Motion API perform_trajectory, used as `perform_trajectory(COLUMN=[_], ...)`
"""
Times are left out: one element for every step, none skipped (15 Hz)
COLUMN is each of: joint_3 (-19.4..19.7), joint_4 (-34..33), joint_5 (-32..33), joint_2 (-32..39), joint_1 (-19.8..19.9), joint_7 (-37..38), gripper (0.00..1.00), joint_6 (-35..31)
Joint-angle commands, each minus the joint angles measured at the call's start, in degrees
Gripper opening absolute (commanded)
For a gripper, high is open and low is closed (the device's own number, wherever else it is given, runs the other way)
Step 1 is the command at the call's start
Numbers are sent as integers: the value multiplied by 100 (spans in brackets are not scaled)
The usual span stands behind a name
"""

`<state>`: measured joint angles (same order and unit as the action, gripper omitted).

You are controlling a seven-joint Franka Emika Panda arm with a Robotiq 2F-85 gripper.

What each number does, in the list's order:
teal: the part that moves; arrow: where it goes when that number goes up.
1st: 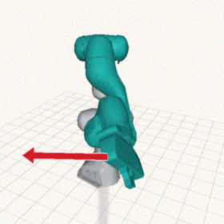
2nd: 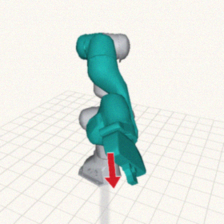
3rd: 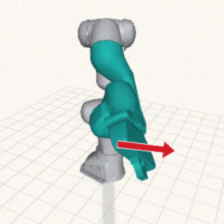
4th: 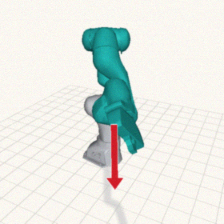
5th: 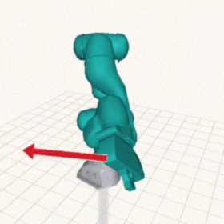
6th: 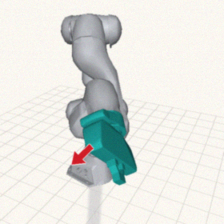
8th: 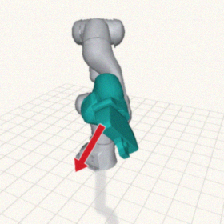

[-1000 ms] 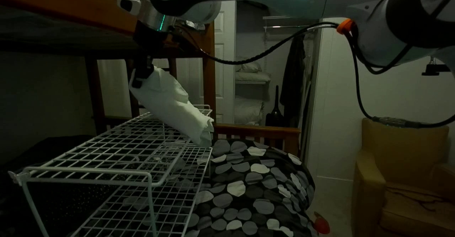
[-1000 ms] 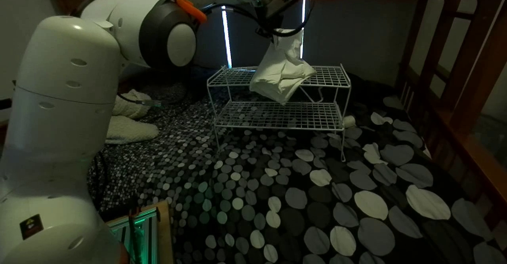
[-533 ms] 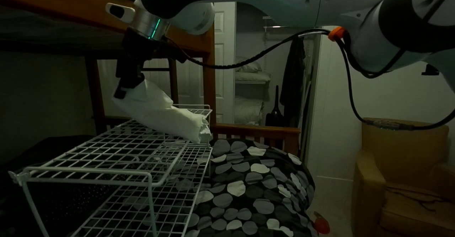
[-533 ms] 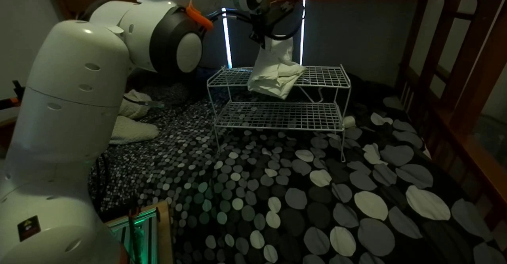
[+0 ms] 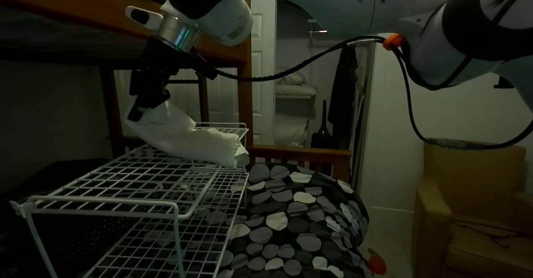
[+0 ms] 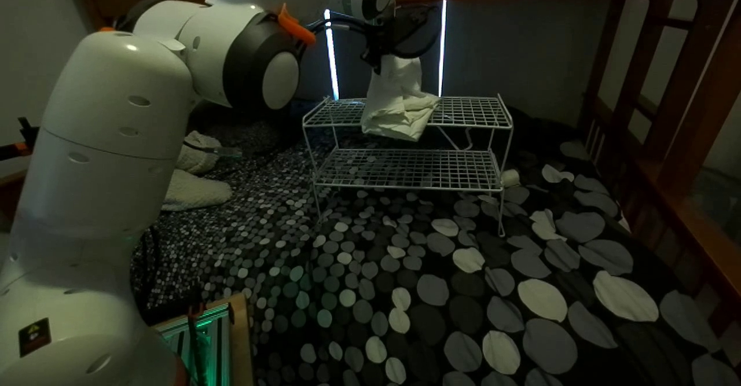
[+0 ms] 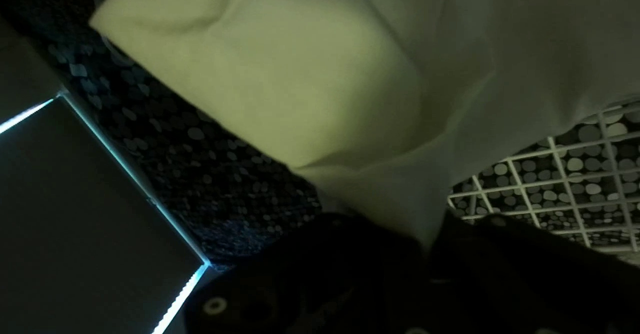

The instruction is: Pick up the white bedsheet and put it on the topmost white rack

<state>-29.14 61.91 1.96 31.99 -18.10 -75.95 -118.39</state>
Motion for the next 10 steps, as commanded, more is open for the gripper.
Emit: perform_trajectory(joint_3=[-197,-221,-236,-261,-274,-303,-327,-336,-321,-312], joint_4=[151,157,146,157,142,138,141,139,134,119], joint_5=[-271,-307,-321,-351,-357,-387,-417,-416,-384,-371], joint_2=[-61,-58,-55,-57,-54,-52,-51,-50,-46,-44], joint_1=[182,194,196,205,200,207,210,207,198,193], joint_7=[-465,-555,-610,-686,-737,-815,-867,-927,-960,-957], gripper=[1,1,1,1,1,1,1,1,1,29], joint_6=[256,314,389,426,486,545,583,609,590,569])
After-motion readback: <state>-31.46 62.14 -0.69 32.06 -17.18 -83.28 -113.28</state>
